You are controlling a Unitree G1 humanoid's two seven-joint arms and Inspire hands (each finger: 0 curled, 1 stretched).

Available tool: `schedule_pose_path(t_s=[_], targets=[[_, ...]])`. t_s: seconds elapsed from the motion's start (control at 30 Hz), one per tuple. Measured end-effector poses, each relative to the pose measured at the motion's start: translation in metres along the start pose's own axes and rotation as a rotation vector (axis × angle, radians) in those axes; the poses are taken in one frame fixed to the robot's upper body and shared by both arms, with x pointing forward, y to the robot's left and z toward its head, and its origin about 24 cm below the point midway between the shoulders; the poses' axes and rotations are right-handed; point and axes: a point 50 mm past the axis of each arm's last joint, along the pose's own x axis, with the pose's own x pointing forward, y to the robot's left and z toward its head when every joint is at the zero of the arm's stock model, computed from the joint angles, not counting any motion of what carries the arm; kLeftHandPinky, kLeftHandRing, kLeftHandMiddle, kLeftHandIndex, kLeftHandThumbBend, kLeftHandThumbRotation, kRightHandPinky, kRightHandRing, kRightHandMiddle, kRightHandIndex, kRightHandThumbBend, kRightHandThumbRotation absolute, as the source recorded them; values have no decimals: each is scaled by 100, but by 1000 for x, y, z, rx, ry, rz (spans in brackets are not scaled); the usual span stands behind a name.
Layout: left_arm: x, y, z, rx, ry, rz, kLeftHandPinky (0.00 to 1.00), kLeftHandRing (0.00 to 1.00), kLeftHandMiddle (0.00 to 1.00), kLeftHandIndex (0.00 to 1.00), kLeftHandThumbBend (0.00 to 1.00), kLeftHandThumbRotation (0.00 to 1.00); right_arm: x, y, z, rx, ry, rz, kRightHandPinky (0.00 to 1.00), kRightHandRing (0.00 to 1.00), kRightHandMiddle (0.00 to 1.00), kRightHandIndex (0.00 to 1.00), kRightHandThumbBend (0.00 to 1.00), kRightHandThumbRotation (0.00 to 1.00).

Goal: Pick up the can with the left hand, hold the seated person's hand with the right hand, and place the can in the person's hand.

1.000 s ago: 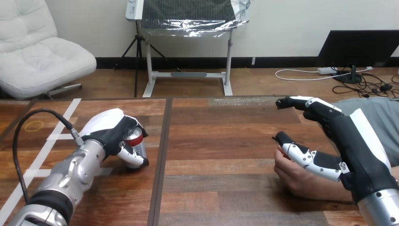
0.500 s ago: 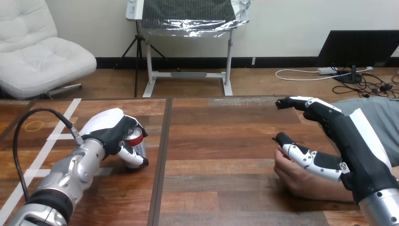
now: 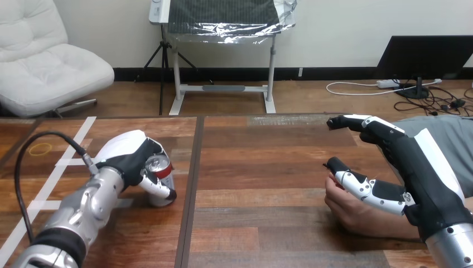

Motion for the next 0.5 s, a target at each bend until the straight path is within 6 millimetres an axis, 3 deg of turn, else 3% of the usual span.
schedule_pose_path(t_s=[0.5], targets=[[-1, -2, -1, -5, -7, 19, 37, 43, 49, 51, 71, 0, 0, 0, -1, 6, 17, 0, 88, 88, 85, 74, 46, 0]])
